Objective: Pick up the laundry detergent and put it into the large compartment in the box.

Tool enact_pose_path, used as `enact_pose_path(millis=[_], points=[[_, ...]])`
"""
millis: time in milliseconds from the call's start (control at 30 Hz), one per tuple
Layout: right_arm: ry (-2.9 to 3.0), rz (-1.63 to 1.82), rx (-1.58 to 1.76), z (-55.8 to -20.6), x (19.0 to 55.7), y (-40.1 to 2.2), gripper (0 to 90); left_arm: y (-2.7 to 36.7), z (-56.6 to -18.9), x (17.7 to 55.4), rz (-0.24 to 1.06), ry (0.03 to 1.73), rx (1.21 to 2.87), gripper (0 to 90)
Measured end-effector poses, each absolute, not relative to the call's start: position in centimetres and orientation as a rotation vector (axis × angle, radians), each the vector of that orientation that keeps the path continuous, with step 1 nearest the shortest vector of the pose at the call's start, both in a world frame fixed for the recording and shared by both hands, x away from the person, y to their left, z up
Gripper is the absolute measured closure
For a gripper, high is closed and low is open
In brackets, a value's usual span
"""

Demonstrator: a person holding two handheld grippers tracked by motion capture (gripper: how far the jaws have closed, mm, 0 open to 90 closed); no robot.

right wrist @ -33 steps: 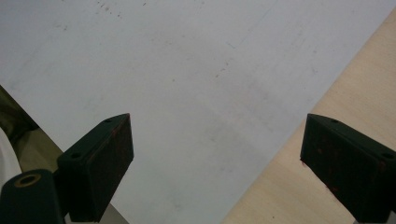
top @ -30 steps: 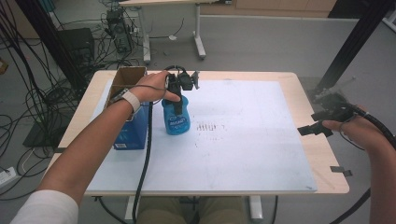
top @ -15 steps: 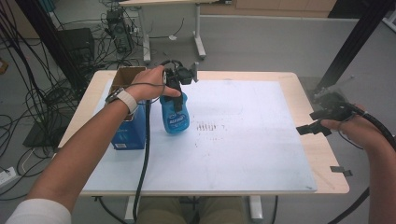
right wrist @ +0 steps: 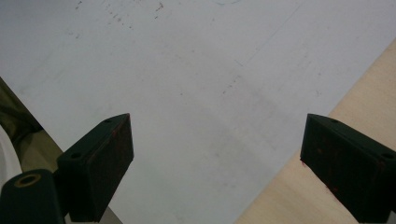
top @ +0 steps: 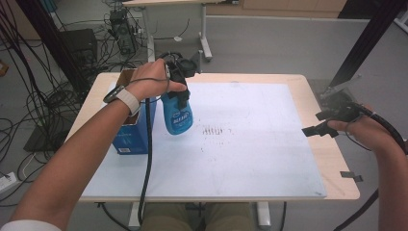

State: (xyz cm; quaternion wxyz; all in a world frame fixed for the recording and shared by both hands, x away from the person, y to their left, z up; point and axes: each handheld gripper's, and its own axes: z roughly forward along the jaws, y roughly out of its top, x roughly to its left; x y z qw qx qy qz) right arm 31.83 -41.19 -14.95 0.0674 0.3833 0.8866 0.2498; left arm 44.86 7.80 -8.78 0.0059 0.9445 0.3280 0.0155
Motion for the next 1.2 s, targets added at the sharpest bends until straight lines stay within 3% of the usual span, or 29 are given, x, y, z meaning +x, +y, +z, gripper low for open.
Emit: enact_pose_path(millis=[1200], points=[[2.692, 0.779, 1.079, -14.5, 32.5, -40.7, 9.6, 9.8, -3.8, 43.7, 0.090, 1.437, 2.744, 38.2]])
